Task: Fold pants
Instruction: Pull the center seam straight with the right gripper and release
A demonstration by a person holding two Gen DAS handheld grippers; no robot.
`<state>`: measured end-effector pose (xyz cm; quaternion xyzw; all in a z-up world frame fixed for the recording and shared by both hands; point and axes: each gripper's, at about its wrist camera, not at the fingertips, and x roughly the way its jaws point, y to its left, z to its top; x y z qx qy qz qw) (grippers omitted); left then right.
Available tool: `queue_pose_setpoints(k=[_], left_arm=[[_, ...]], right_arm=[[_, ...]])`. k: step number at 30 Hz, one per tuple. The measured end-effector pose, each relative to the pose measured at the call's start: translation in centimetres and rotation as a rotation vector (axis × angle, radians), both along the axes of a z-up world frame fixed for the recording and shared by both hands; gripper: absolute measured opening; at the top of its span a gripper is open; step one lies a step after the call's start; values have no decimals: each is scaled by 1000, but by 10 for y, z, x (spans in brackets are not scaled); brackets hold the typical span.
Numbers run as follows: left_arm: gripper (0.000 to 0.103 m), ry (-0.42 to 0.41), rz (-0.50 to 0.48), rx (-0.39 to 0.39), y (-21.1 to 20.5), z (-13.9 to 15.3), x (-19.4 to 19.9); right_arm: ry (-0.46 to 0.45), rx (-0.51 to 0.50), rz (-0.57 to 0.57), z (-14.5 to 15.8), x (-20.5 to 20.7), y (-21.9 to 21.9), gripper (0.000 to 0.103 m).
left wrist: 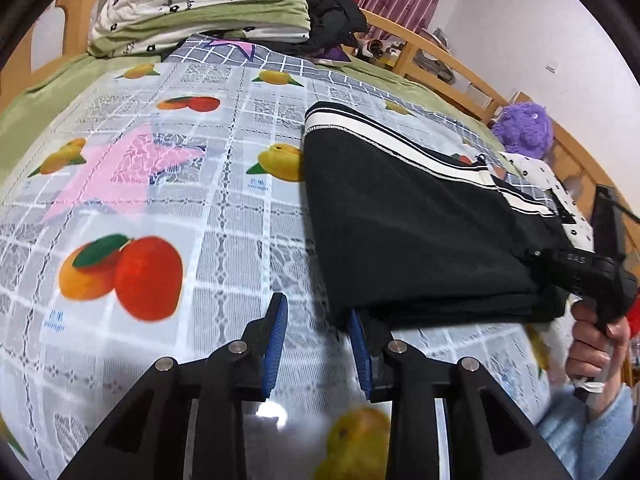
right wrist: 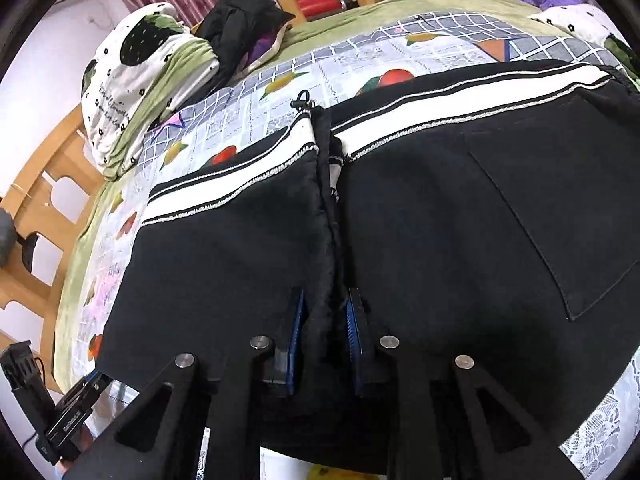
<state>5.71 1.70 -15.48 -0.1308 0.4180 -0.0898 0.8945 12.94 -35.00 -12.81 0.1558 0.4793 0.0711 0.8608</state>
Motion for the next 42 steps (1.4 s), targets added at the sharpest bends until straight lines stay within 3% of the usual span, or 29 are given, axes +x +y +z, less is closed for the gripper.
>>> queue_pose_setpoints(k=[4, 6, 7, 8, 9, 11, 12, 15, 16, 20, 21, 25, 29, 31, 34, 36, 38, 40, 42], left_arm=[[30, -35, -14, 100, -18, 3, -1], [56, -26, -50, 156, -34, 0, 7], [57, -33, -47, 212, -43, -4, 12], [54, -54, -33, 257, -50, -5, 15], [37, -75, -22, 271, -51, -4, 14], [12, -88, -29, 196, -43, 0, 11], [6, -104, -8, 138, -31, 6, 5], [7, -64, -37, 7, -6, 7, -3], [7, -47, -41, -5, -5, 5, -4], [7, -15, -80, 53, -16, 9, -19], [10, -17, -86, 55, -15, 14, -25], [26, -79, -85, 67, -9, 38, -49], [27, -106, -91, 101, -24, 50, -17], [27, -91, -100, 98, -33, 48, 5], [27, -6, -97, 156, -44, 20, 18], [28, -7, -106, 192, -46, 7, 10], [32, -17, -117, 202, -44, 9, 3], [38, 4, -117, 160, -34, 17, 3], [53, 16, -95, 98, -20, 24, 11]], right_arm=[[0, -12, -7, 1, -4, 0, 22], [-6, -12, -11, 2, -5, -2, 23], [-4, -7, -15, 2, -5, -2, 23], [1, -4, -20, 1, -5, -3, 23], [4, -2, -23, 0, -4, -4, 23], [5, 6, -36, -2, -4, -7, 20], [-6, 1, -45, -1, -4, -8, 18], [-26, -48, -35, 3, -7, -4, 16], [-24, -53, -27, 3, -8, -2, 16], [-5, -114, 14, 4, -11, 1, 24], [-32, -143, -6, 10, -16, -2, 29], [-198, -168, 13, 39, -43, -1, 29], [-271, -171, 91, 44, -54, 14, 29], [-233, -229, 135, 33, -51, 24, 29], [-77, -363, 152, -1, -42, 30, 27], [-96, -382, 166, 3, -48, 31, 26], [-91, -372, 178, 7, -57, 26, 26], [-82, -334, 152, 17, -68, 15, 29], [-71, -284, 92, 26, -77, 2, 35]])
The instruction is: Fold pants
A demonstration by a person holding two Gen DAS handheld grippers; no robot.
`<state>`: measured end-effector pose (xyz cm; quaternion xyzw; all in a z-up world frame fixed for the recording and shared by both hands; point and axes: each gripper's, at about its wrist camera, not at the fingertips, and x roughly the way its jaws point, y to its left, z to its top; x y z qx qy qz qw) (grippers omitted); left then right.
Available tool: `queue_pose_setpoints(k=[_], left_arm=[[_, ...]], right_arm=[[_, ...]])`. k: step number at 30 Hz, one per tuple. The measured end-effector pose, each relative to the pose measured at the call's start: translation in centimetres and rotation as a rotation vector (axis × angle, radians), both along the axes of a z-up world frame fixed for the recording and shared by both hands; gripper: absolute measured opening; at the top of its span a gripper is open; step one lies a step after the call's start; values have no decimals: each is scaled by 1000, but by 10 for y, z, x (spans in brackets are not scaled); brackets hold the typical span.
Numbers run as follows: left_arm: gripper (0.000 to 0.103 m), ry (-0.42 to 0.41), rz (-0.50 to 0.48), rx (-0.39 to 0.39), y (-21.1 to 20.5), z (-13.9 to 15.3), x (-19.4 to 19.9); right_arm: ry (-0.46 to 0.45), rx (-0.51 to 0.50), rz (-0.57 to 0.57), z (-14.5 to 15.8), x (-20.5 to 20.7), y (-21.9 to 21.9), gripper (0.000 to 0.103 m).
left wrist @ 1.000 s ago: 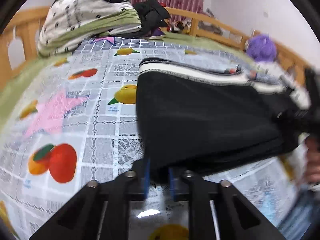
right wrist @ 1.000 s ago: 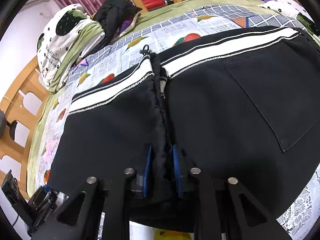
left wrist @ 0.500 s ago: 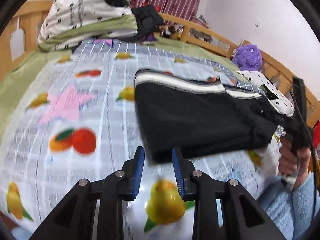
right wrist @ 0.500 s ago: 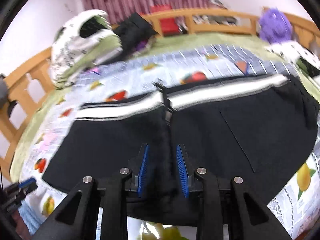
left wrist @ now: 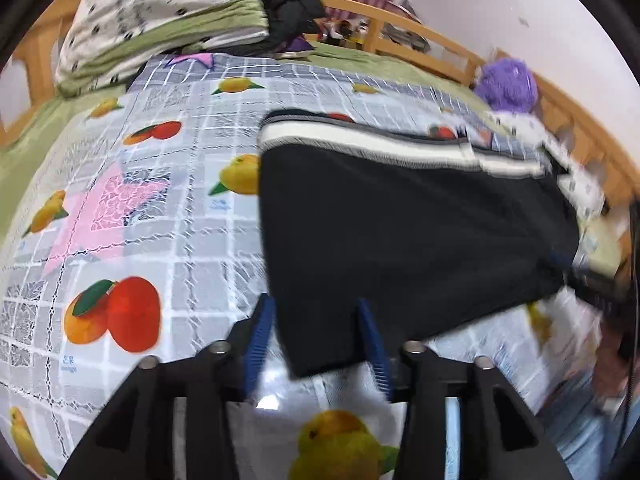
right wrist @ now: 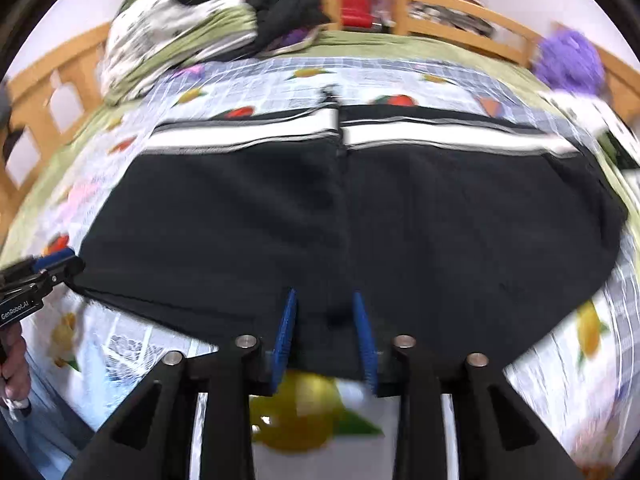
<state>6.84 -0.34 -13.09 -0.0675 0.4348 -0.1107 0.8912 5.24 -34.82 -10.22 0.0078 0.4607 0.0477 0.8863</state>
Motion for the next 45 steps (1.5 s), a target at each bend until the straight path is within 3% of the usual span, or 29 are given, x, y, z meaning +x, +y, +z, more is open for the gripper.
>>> queue_pose_setpoints(k=[2, 8, 11, 15, 19, 20, 22, 23, 26, 29, 32, 35, 38, 41, 43, 45], left_arm=[[61, 8, 32, -40, 13, 5, 14], [61, 81, 6, -66, 17, -5, 64], [59, 119, 2, -72, 16, -17, 84], [58, 128, -8, -146, 14, -24, 105], [53, 141, -23, -185, 1, -28, 130], [45, 143, -6, -189, 1, -29, 135], [24, 150, 31, -237, 4, -30, 143], [12, 141, 37, -271, 6, -29, 145], [10, 79, -9, -292, 16, -2, 140], [10, 13, -33, -261, 40, 29, 128], [10, 5, 29, -234, 82, 40, 117], [10, 11, 101, -151, 116, 38, 107], [12, 29, 159, -67, 139, 31, 99], [26, 70, 209, 20, 144, 23, 94], [27, 85, 224, 102, 138, 22, 88], [32, 69, 203, 121, 130, 25, 77]], right_arm=[[11, 81, -40, 5, -12, -14, 35], [91, 271, -238, -11, -32, -54, 40], [121, 304, -330, -30, -31, -62, 40], [108, 407, -393, -40, -29, -72, 37], [78, 618, -460, -55, -14, -87, 36], [69, 663, -472, -59, -10, -90, 36], [66, 715, -485, -71, -1, -91, 14], [71, 736, -478, -75, 5, -91, 12], [80, 727, -534, -66, 12, -81, 10], [24, 645, -512, -33, 7, -53, 10], [25, 672, -420, -15, 8, -18, 10], [82, 699, -322, -21, 12, 26, 9], [140, 656, -263, -41, 9, 69, 9], [194, 647, -261, -62, 4, 76, 11], [210, 649, -226, -62, 0, 72, 14], [251, 552, -175, -52, -3, 72, 17]])
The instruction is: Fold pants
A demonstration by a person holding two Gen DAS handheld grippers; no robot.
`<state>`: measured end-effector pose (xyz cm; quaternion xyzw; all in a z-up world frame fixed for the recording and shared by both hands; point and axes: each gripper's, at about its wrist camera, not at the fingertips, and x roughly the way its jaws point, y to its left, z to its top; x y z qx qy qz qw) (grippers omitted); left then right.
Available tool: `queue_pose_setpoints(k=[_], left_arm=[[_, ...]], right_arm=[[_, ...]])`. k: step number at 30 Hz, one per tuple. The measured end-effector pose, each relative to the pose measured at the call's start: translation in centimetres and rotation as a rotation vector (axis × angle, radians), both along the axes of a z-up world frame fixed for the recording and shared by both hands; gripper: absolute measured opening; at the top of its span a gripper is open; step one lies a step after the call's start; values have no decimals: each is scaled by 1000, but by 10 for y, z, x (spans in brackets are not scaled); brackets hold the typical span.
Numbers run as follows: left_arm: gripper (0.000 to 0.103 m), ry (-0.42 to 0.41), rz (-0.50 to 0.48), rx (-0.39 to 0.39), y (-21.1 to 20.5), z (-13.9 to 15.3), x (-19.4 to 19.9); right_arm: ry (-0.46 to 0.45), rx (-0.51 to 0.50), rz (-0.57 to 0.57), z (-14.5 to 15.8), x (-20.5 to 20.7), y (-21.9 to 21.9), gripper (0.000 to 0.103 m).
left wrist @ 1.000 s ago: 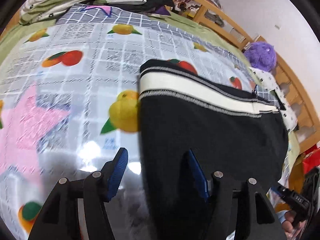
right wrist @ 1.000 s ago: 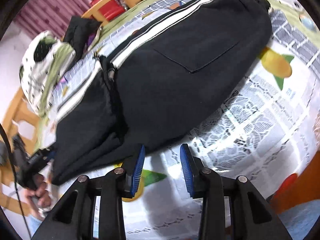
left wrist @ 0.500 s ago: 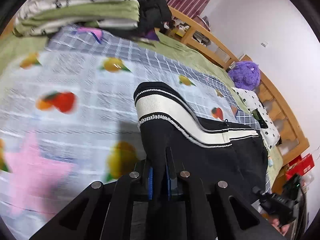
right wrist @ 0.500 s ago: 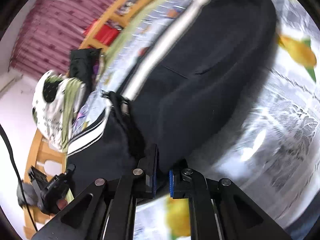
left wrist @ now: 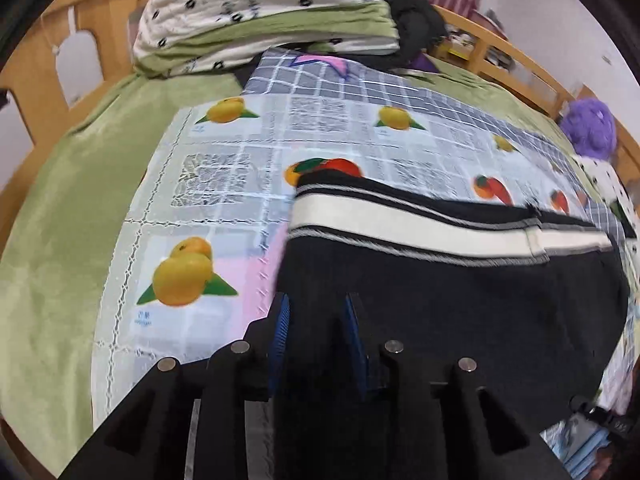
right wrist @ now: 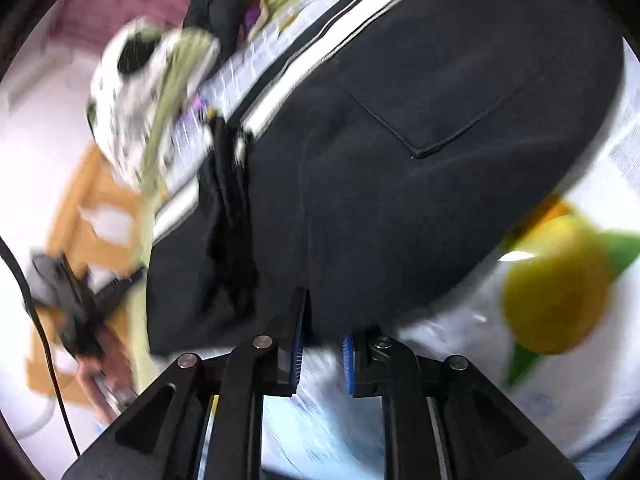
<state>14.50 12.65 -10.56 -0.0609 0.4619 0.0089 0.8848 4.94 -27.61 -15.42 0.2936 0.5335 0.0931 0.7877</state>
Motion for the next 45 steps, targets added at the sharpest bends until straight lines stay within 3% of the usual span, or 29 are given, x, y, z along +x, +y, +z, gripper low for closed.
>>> queue_pose_setpoints(k=[1, 3, 5, 8, 10, 11, 12, 13, 15, 17, 20, 22, 23, 25, 27, 28, 30, 31, 33, 39, 43, 44, 45], left_arm=[[37, -15, -13, 1, -7, 2, -8], [57, -43, -30, -13, -19, 2, -22], [57, -41, -47, -42, -33, -6, -37], [57, 23, -122, -106, -61, -36, -50], [57, -44, -135, -34, -77, -39, -65], [58, -46, -143, -41, -78, -37, -69], [59, -44, -139, -82, -76, -34, -71], [59, -41, -123, -145, -69, -31, -73], [59, -34, -75, -236, -55, -27, -75], [59, -53, -14, -263, -43, -24, -81], [59, -78, 69, -239, -31, -19, -93], [59, -84, 116, -217, -23, -16, -98], [59, -85, 139, -202, -19, -13, -99], [59, -89, 186, -180, -9, -11, -104], [59, -81, 228, -167, 0, -14, -109], [60, -69, 242, -165, 4, -18, -110], [60, -36, 279, -170, 11, -30, -110], [60, -19, 293, -207, 14, -37, -111], [60, -21, 299, -298, 20, -46, -112], [61, -71, 227, -373, 3, -56, -103], [60, -103, 220, -386, -2, -58, -98], [55, -105, 232, -403, 1, -58, -99], [40, -102, 247, -419, 5, -58, -99]], right_arm=[[-6, -75, 38, 9, -2, 0, 26], [-69, -210, 88, 31, -13, -5, 27], [-105, -258, 82, 44, -23, -31, 27], [-160, -366, -22, 60, -26, -86, 29], [-166, -404, -97, 65, -19, -118, 36], [-172, -405, -155, 66, -11, -144, 41], [-174, -400, -198, 67, -4, -163, 51], [-169, -394, -243, 66, 5, -182, 55], [-154, -364, -283, 60, 25, -208, 55], [-115, -308, -300, 47, 54, -234, 55], [-64, -220, -270, 23, 93, -250, 55], [-38, -221, -248, 12, 110, -251, 28], [-73, -223, -249, 18, 113, -254, 23], [-196, -144, -294, 32, 106, -266, 21], [-169, -208, -300, 27, 108, -266, 25], [-101, -273, -258, 13, 114, -261, 31], [-131, -315, -232, 8, 108, -255, 32], [-131, -359, -229, 13, 101, -252, 38], [-128, -415, -226, 23, 88, -247, 39], [-179, -555, -197, 62, 60, -211, 39], [-280, -601, -88, 89, 47, -147, 39], [-301, -600, -66, 93, 49, -135, 39], [-319, -595, -45, 94, 54, -123, 39]])
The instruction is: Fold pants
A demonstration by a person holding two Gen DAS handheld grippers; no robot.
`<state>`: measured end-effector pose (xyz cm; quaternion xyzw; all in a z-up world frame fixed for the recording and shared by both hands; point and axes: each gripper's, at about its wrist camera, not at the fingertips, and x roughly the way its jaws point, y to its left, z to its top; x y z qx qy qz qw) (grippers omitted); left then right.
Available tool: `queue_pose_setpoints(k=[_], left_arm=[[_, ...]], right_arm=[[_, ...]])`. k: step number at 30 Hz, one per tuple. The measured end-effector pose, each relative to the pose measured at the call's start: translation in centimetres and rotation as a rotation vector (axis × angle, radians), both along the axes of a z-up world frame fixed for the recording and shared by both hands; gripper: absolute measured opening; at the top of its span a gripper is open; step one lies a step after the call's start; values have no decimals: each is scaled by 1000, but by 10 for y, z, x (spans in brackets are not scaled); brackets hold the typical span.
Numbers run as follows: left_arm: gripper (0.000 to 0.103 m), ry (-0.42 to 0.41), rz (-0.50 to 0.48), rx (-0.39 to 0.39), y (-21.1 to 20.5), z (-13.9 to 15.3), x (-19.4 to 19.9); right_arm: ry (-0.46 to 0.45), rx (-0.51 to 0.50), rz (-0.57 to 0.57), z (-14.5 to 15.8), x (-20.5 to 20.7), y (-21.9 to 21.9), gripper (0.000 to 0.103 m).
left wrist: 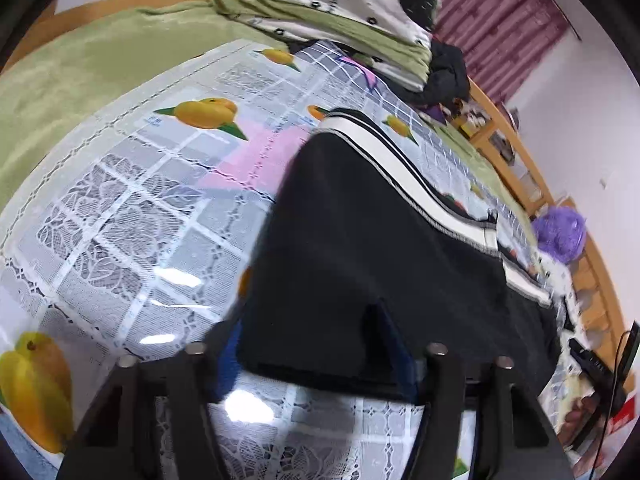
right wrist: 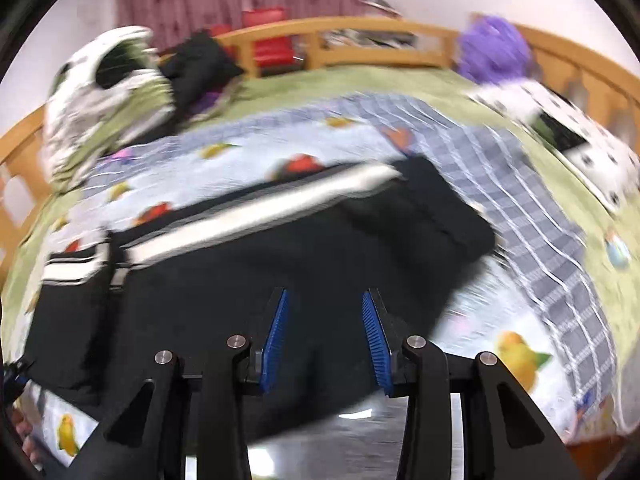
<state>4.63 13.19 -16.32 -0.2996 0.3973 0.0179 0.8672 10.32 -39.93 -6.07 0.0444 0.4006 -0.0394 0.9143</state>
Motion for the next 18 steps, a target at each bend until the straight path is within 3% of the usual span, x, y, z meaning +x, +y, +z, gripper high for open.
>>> queue_pose_setpoints(k=[3, 4, 7, 10, 15, 18], left_arm=[[17, 9, -3, -58, 13, 5, 2], [16, -5, -10, -48, 13, 12, 2], [13, -75, -50, 94, -9, 49, -1], [13, -165, -113, 239, -50, 93, 4], [13, -311, -340, 250, -136, 148, 22], [12, -334, -509, 192, -201, 155, 38]], right_arm=[[-36, -22, -1, 0, 5, 30, 39], [-41, 1, 1, -3, 8, 34, 38], [-3, 69, 20, -13, 7, 34, 28], [30, 50, 3, -24, 2, 22, 28], [-15, 53, -37, -13, -23, -8, 28], [-6, 49, -95, -11, -35, -33, 28]])
